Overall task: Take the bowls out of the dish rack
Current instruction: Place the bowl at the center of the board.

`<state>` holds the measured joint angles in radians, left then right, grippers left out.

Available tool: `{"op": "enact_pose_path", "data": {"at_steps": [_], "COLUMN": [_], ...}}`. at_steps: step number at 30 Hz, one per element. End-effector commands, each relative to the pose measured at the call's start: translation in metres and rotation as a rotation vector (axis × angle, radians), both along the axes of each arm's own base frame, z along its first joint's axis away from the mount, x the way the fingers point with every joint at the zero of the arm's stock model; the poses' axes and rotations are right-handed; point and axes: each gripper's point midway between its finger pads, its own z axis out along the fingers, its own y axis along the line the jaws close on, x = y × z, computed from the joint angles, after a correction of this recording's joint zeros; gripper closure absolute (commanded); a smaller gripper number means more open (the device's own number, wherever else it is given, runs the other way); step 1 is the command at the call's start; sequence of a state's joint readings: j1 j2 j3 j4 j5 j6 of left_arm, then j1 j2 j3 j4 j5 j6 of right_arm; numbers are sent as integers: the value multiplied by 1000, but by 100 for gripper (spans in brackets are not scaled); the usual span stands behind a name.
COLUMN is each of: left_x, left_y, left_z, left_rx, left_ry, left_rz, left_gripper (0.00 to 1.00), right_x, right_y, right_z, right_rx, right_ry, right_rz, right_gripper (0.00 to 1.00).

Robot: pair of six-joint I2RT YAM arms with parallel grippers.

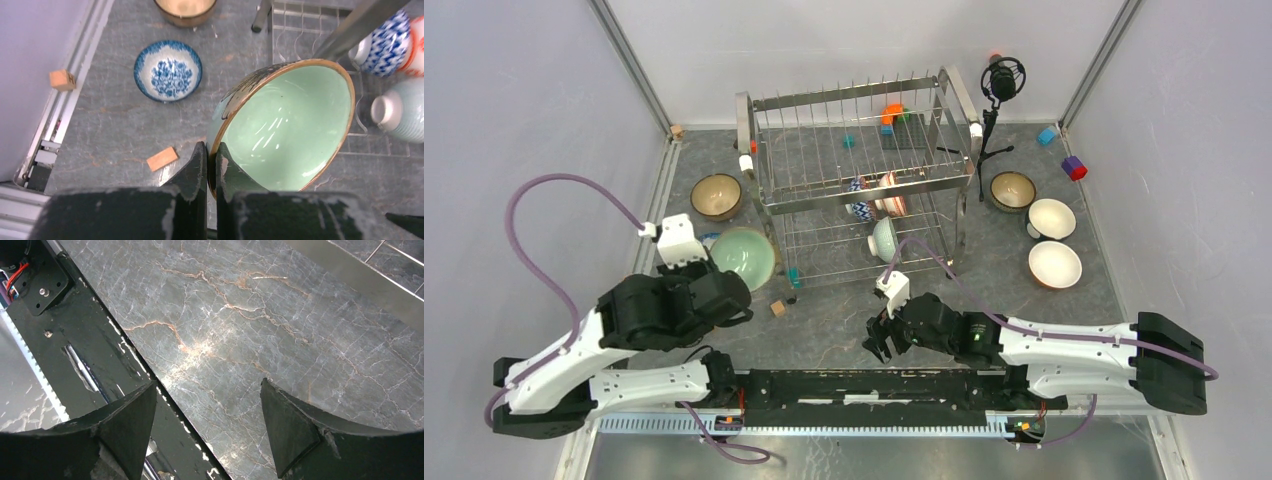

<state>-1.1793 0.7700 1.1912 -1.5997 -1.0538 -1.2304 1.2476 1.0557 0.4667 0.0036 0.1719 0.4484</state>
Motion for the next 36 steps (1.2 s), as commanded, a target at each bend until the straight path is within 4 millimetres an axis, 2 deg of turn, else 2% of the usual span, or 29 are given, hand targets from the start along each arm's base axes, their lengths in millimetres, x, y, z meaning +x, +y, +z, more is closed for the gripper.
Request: {"op": "enact_pose_path", "data": {"at_steps": [1, 4, 9, 13, 16, 19, 22, 25, 29, 34, 36], "left_x": [9, 12, 22, 42, 60, 78, 82, 77, 62, 37, 31], "left_y": [35, 34, 28, 31, 37, 40, 47, 55, 60, 39, 38], "left_z": [57, 68, 70, 76, 69, 50, 27, -7, -66, -132, -140], "left_rx": [73, 96, 164, 156, 151, 69, -14, -115, -259, -480, -545], "left_ry": [-161, -178, -156, -137, -59, 10, 49, 99, 191, 266, 222], "left_rz": [53, 60, 95, 134, 158, 182, 238, 325, 449, 547, 578], "left_gripper": [98, 98, 98, 98, 98, 98, 98, 98, 98, 98, 98], "right_x": [-1, -1, -3, -5, -6, -5, -5, -5, -6, -7, -8], "right_y": [7, 8, 9, 8, 5, 2, -1, -4, -4, -6, -7], "right_z": [8, 9, 10, 11, 13, 13, 12, 8, 5, 2, 1], "right_rx": [62, 68, 83, 95, 102, 103, 108, 106, 111, 113, 113], "right_ry": [-1, -1, 5, 6, 1, -5, -9, -9, -9, -10, -9], "right_rz": [8, 11, 16, 21, 17, 12, 6, 1, 4, 7, 7], "right_gripper": [20, 20, 20, 20, 20, 20, 20, 20, 20, 20, 20]}}
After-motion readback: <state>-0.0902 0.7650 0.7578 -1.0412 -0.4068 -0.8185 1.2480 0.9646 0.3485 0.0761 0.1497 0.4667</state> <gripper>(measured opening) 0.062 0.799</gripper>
